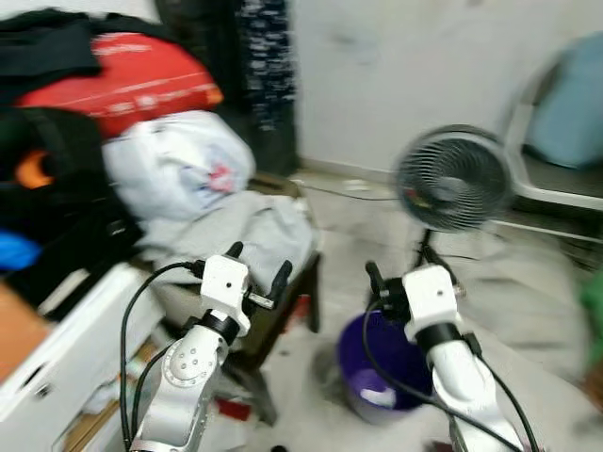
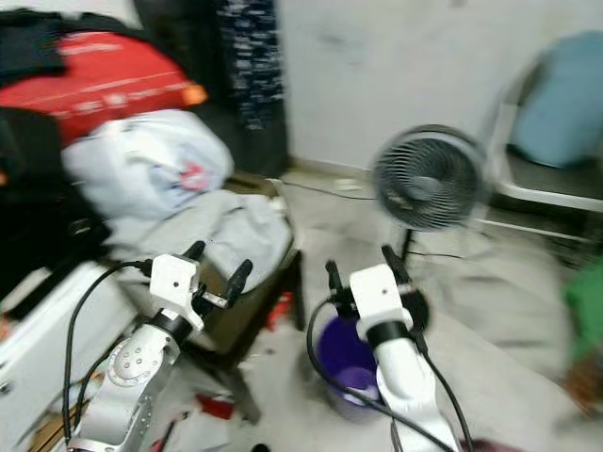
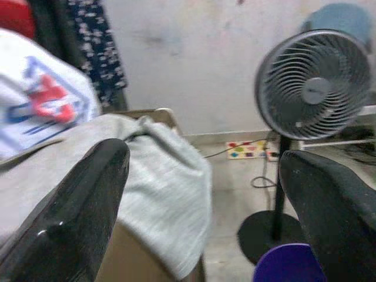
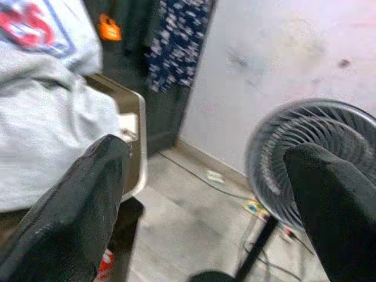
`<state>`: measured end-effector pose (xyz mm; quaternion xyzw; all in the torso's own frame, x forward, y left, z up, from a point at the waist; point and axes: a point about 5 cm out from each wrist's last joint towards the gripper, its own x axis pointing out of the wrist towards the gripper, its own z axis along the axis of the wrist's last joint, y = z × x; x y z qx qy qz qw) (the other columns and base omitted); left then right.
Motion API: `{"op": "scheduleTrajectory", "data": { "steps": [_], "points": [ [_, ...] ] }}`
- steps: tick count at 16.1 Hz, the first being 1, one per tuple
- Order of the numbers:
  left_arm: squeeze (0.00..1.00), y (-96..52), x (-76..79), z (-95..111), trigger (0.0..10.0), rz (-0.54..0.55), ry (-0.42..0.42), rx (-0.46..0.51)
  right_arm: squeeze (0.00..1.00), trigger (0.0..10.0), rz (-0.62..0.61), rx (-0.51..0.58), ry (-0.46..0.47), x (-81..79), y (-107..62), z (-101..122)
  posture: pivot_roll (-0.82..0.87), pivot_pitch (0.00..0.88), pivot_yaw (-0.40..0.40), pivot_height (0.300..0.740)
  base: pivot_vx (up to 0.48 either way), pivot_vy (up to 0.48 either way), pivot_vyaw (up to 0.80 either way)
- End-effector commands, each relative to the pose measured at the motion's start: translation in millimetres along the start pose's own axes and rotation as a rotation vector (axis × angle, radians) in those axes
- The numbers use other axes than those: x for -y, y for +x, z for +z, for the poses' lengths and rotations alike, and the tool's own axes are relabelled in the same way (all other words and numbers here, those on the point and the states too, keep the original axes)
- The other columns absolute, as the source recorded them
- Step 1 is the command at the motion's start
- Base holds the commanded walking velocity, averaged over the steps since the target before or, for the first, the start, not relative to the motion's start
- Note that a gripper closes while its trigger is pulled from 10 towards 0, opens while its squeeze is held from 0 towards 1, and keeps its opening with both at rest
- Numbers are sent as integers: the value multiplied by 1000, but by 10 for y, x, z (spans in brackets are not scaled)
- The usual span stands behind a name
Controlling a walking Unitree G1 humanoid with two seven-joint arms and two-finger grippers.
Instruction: Clean up the room
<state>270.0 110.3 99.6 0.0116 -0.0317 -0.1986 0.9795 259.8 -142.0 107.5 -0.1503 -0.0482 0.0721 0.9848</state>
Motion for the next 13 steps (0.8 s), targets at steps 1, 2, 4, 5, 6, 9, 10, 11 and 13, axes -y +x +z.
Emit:
{"op": "scheduleTrajectory", "data": {
  "steps": [1,2,4,5,6,9,10,11,13],
  "points": [
    [0,20,-9,49,10000,-17,5,12,0,10000,14,-15,12,-45,27,-15,-48,0,80,740,0,0,738],
    [0,23,-4,51,10000,-19,9,11,0,10000,13,-13,12,-47,40,-12,-46,0,78,740,0,0,694],
    [0,24,0,45,10000,-18,7,8,0,10000,1,-19,11,-32,50,-32,-47,0,76,740,0,0,0],
    [0,23,8,46,10000,-27,0,10,0,10000,0,-21,13,-25,50,-35,-49,0,74,740,0,0,0],
    [0,23,19,49,10000,-35,10,11,0,10000,-3,-23,13,-13,51,-39,-50,0,72,740,0,0,0],
    [0,33,35,49,10000,-41,4,9,0,10000,-6,-17,-2,6,58,-30,-55,0,67,740,0,0,0],
    [0,35,38,50,10000,-43,5,9,0,10000,-2,-20,-16,0,61,-35,-55,0,67,740,0,0,756],
    [0,34,38,50,10000,-45,3,9,0,10000,0,-21,-19,-11,63,-38,-55,0,67,740,0,0,763],
    [0,40,41,54,10000,-47,2,9,0,10000,-6,-21,-14,-1,68,-36,-54,0,67,740,0,0,759]
  ]
}}
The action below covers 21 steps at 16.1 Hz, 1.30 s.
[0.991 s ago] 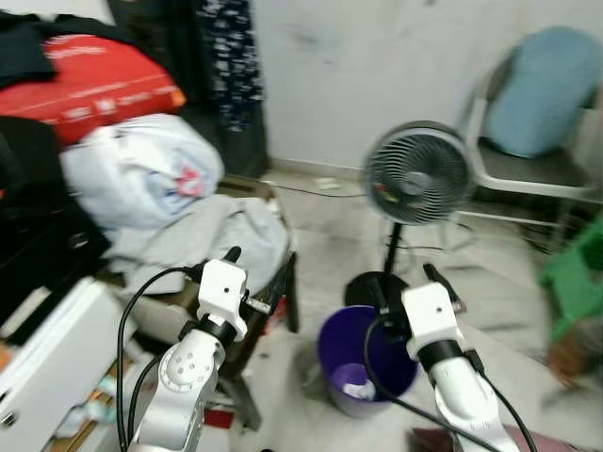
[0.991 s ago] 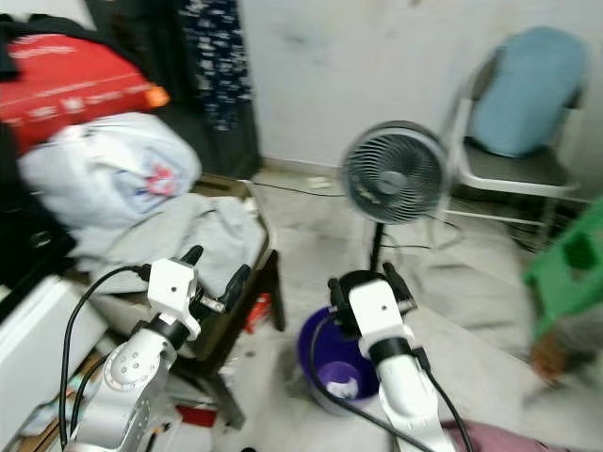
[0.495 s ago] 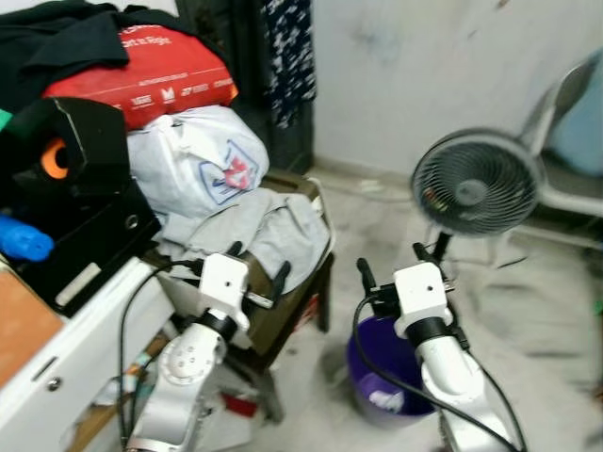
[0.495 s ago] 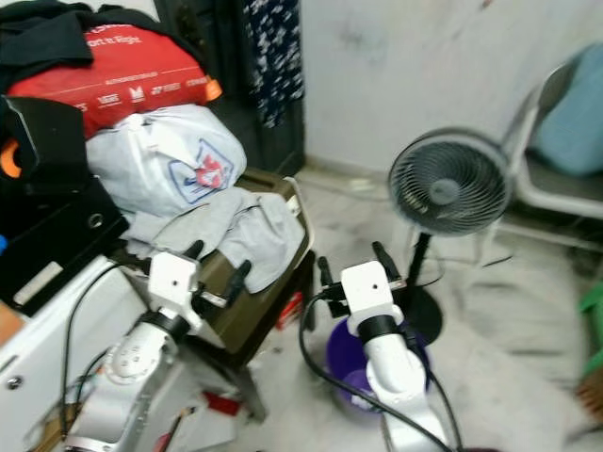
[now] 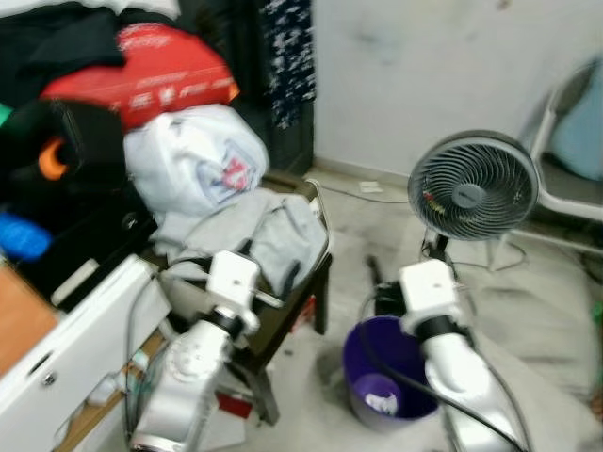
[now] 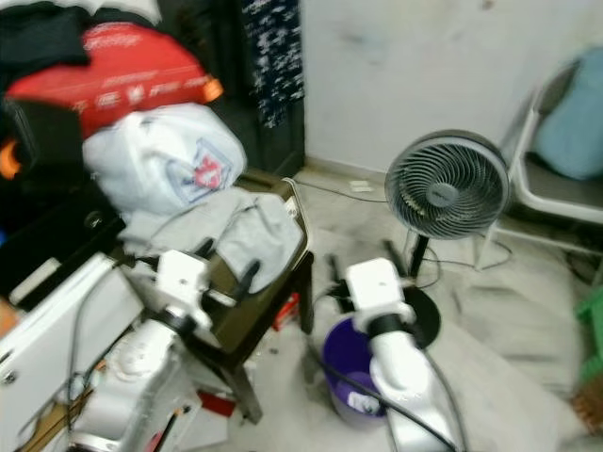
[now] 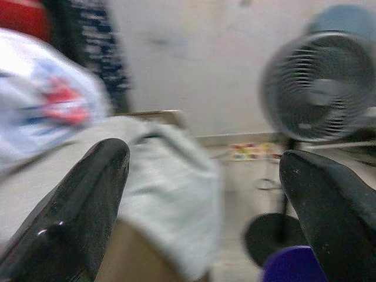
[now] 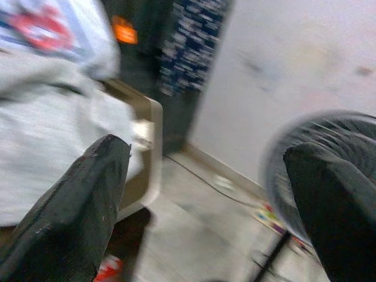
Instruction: Clean up the room
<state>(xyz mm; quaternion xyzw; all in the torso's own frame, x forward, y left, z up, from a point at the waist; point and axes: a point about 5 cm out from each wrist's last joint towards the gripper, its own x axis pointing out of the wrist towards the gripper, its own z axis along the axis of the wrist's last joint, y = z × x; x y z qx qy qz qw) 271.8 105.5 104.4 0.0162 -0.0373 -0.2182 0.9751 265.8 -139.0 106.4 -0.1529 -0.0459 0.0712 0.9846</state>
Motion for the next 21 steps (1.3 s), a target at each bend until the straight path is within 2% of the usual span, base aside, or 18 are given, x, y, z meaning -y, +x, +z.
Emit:
{"op": "scheduleTrajectory", "data": {
  "steps": [1,3,5,7,8,11,12,15,19,21],
  "points": [
    [0,7,14,22,10000,-19,5,7,0,10000,-12,-17,-6,36,7,-25,-54,0,67,740,0,0,763],
    [0,5,37,59,10000,-38,60,30,0,10000,-22,-17,-6,69,-3,-16,-49,0,64,740,0,0,763],
    [0,-28,-10,66,10000,6,63,31,0,10000,-30,-15,-3,99,-27,3,-48,0,65,740,0,0,759],
    [0,-158,-133,91,10000,102,58,29,0,10000,-46,-19,7,147,-105,19,-41,0,62,740,0,0,578],
    [0,-279,-188,105,10000,149,59,24,0,10000,-54,-25,11,177,-179,22,-35,0,59,740,0,0,431],
    [0,-470,-230,61,10000,196,61,-9,0,10000,-57,-61,2,220,-304,-53,-21,0,51,740,0,0,0],
    [0,-476,-236,44,10000,201,62,-16,0,10000,-55,-64,1,218,-303,-65,-22,0,50,740,0,0,0],
    [0,-360,-221,85,10000,187,68,2,0,10000,-58,-53,-5,204,-216,-25,-27,0,51,740,0,0,483],
    [0,-375,-194,101,10000,187,67,-5,0,10000,-56,-60,2,199,-244,-30,-32,0,53,740,0,0,606],
    [0,-404,-202,73,10000,185,70,-17,0,10000,-51,-70,6,196,-252,-49,-27,0,51,740,0,0,0]
  ]
}}
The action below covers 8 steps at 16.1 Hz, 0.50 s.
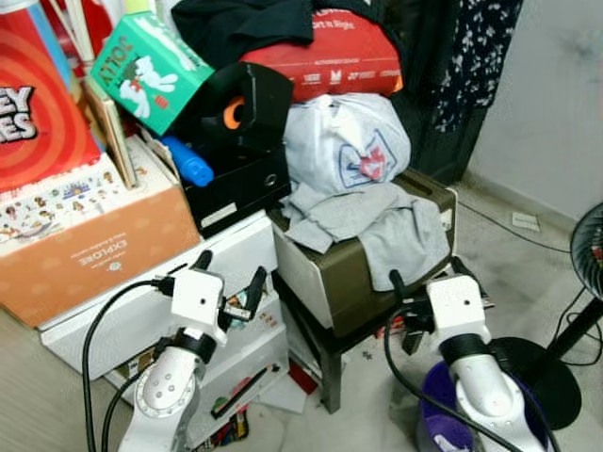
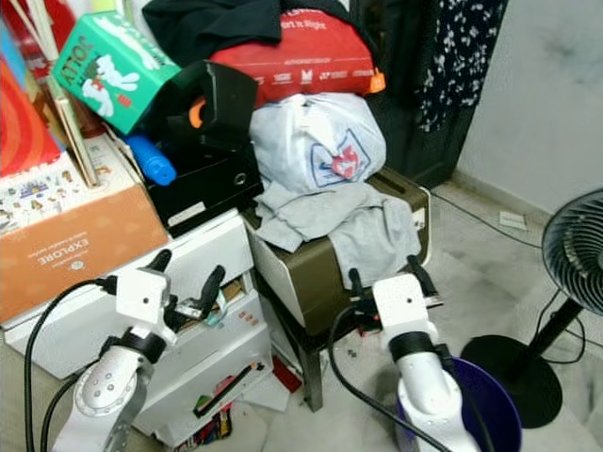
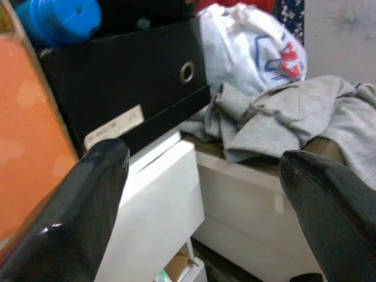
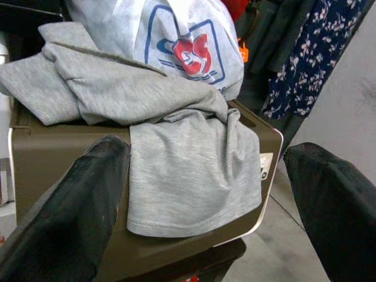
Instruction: Clean up the room
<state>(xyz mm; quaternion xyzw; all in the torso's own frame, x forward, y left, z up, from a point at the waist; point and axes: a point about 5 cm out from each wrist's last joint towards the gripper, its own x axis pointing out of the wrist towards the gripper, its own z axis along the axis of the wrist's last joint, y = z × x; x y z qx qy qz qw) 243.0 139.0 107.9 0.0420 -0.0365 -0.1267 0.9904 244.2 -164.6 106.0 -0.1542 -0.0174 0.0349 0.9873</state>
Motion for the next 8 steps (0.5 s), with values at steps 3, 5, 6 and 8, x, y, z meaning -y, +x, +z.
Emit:
{"op": "scheduleTrajectory", "data": {
  "steps": [3,5,6,8],
  "points": [
    [0,9,-12,21,10000,-3,10,1,0,10000,19,-6,1,-34,9,-2,-26,0,50,740,0,0,231],
    [0,15,-4,16,10000,-7,11,-2,0,10000,22,-8,-1,-40,15,-7,-26,0,50,740,0,0,784],
    [0,15,-3,15,10000,-8,11,-2,0,10000,23,-8,-1,-41,15,-7,-26,0,50,740,0,0,788],
    [0,14,-3,15,10000,-11,11,-6,0,10000,23,-11,2,-46,15,-6,-26,0,52,740,0,0,422]
  ]
}}
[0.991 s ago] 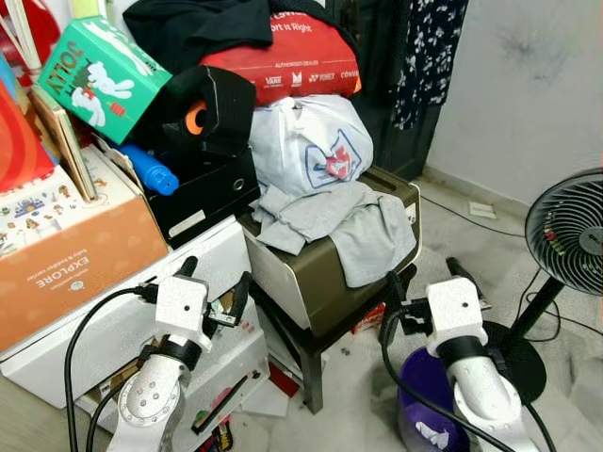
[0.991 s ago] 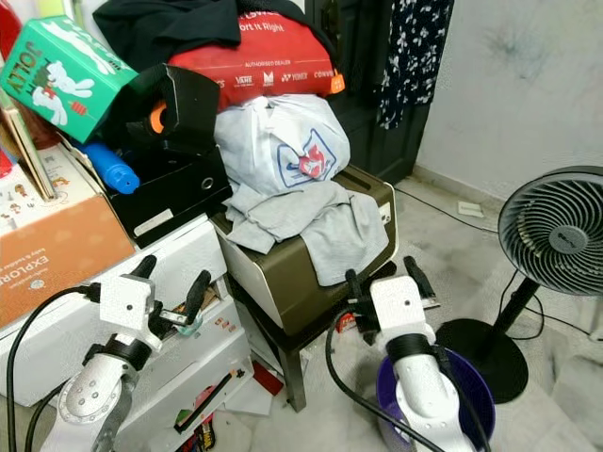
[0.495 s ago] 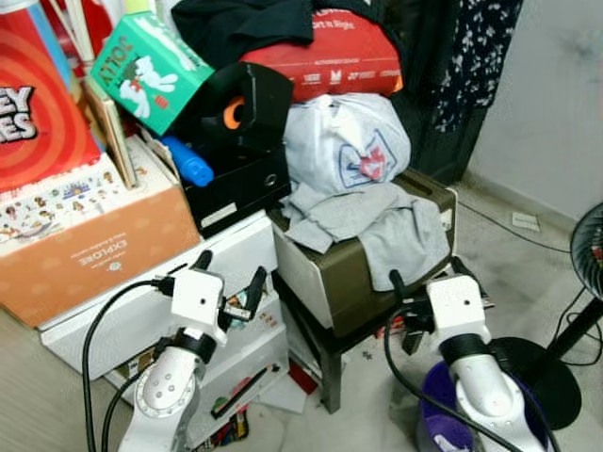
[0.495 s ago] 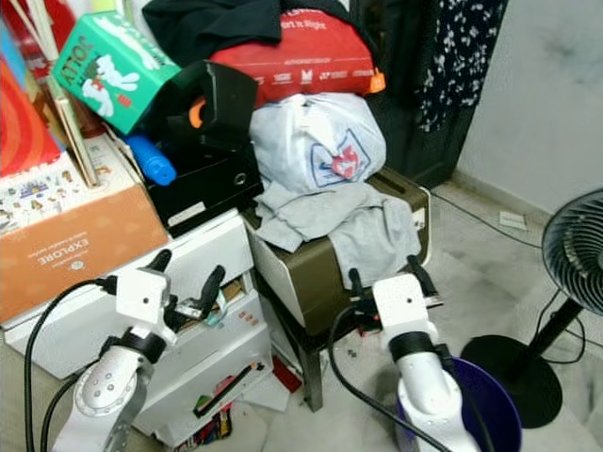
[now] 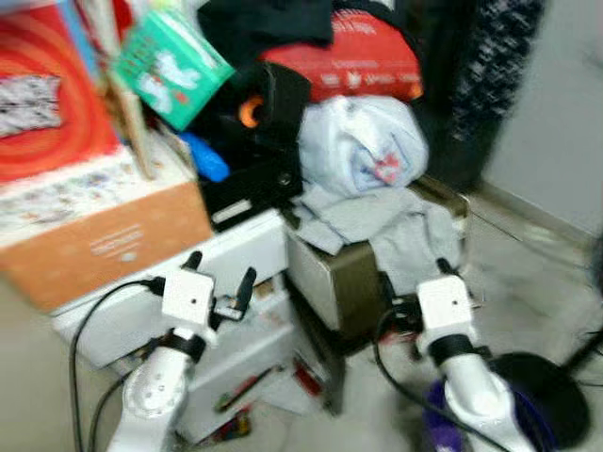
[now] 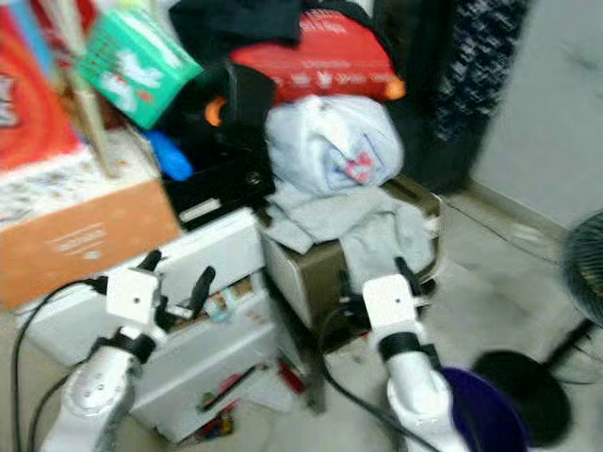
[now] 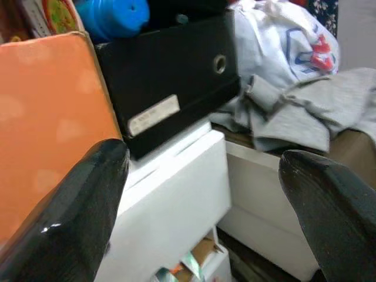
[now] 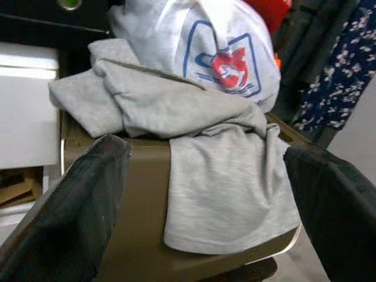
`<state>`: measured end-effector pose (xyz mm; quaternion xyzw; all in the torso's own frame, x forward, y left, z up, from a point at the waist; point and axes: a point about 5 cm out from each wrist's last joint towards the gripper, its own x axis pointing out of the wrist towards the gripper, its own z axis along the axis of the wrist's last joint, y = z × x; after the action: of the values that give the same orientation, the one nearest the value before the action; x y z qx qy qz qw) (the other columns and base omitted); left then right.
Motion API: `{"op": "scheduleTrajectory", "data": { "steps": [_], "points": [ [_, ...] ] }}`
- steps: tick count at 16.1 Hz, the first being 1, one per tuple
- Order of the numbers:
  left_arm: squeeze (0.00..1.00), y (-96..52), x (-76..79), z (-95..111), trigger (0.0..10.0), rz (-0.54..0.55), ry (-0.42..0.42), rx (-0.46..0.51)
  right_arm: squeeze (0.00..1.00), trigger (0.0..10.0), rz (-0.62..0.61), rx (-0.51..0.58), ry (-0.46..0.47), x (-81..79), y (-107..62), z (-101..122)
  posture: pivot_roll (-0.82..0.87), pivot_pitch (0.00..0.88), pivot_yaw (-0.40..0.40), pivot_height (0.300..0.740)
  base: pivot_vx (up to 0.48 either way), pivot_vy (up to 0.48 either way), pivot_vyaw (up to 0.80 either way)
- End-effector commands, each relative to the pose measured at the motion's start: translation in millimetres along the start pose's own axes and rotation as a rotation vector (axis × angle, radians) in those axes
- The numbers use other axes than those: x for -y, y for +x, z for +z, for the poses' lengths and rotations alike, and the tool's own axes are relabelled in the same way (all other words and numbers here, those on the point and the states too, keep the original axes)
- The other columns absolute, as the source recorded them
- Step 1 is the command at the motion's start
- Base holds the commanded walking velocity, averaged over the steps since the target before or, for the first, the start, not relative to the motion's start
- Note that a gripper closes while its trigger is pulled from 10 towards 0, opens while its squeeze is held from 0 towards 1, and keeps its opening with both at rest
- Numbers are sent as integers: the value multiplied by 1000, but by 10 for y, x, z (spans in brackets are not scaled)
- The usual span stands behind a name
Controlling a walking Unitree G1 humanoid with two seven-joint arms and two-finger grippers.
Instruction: Clean up the room
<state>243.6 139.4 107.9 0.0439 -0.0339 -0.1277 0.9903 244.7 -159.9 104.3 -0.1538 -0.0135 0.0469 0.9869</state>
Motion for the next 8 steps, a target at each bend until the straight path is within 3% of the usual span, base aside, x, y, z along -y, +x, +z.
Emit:
{"op": "scheduleTrajectory", "data": {
  "steps": [1,4,8],
  "points": [
    [0,11,5,13,10000,-10,10,-2,0,10000,-2,-8,0,2,9,-5,-26,0,52,740,0,-251,0],
    [0,13,7,17,10000,-11,14,-1,0,10000,-1,-5,-5,-5,24,-2,-26,0,52,740,0,-320,0],
    [0,10,7,16,10000,-13,15,-3,0,10000,2,-5,-5,-17,30,-4,-20,0,52,740,0,-66,509]
  ]
}}
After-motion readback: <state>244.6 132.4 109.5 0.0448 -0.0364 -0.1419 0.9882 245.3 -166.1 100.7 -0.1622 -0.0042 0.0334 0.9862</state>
